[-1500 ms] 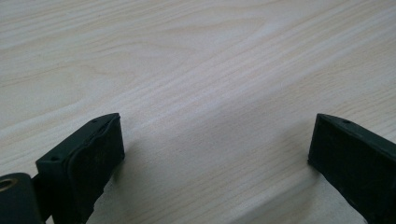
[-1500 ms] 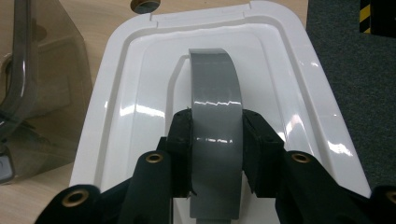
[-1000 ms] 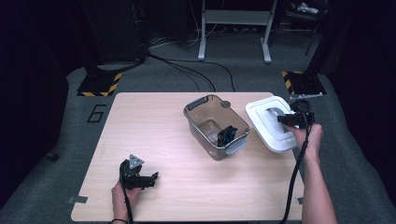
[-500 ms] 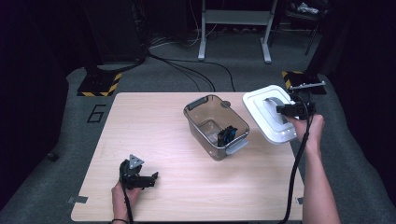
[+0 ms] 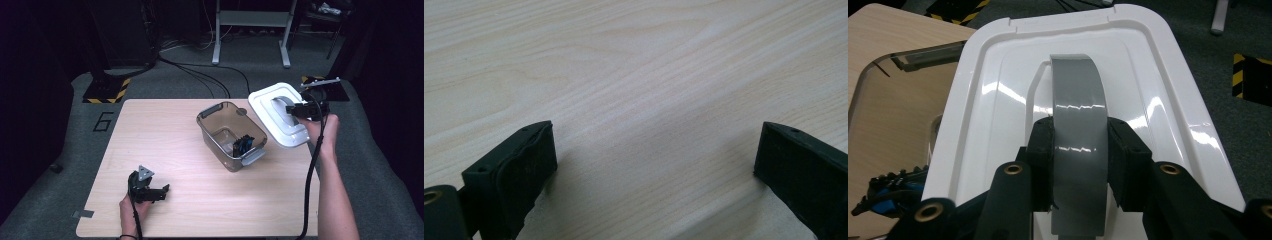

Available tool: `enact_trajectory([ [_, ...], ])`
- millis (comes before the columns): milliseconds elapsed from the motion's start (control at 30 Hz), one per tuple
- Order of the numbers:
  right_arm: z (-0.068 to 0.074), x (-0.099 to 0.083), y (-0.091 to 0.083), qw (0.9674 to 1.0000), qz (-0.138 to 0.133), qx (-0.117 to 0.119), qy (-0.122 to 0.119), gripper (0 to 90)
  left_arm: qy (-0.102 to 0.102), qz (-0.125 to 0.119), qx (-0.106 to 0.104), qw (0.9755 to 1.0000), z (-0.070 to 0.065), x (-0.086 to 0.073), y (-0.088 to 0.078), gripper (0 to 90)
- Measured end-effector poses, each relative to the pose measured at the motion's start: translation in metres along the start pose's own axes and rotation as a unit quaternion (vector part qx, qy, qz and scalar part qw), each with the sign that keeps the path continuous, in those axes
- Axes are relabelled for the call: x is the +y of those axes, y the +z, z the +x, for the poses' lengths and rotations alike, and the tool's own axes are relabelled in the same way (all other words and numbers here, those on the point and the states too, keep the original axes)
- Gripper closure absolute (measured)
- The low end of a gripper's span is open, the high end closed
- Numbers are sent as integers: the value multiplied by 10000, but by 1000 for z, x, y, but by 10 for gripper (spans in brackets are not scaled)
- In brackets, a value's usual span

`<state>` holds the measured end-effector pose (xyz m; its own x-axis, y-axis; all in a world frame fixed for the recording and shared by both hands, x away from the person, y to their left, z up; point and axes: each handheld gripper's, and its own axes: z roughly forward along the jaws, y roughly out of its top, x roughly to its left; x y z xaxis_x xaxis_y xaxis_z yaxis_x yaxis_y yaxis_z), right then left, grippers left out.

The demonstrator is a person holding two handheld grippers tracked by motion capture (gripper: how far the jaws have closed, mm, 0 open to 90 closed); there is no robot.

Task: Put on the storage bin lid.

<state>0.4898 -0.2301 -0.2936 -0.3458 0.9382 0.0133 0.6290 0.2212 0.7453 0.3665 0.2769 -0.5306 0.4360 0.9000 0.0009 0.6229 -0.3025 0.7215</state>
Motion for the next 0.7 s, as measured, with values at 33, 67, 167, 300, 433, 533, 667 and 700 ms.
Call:
enact_trajectory([
  [33,2,1,0,10000,-14,13,-28,664,0,-2,1,10000,0,0,0,33],
  [67,5,3,1,10000,-9,42,-43,665,1,1,0,10000,0,0,0,33],
  [167,12,7,2,9999,12,97,-81,664,1,1,-9,10000,0,0,0,33],
  [300,22,13,5,9997,8,183,-188,665,1,0,0,10000,0,0,0,33],
  [433,30,18,7,9993,24,250,-266,665,-1,-2,0,10000,0,0,0,33],
  [533,36,21,9,9992,46,294,-284,665,-8,-7,-1,10000,0,0,0,33],
  [667,45,24,12,9986,70,372,-368,664,25,22,-6,10000,0,0,0,33],
  [700,47,25,13,9984,77,389,-406,665,28,18,-4,10000,0,0,0,33],
])
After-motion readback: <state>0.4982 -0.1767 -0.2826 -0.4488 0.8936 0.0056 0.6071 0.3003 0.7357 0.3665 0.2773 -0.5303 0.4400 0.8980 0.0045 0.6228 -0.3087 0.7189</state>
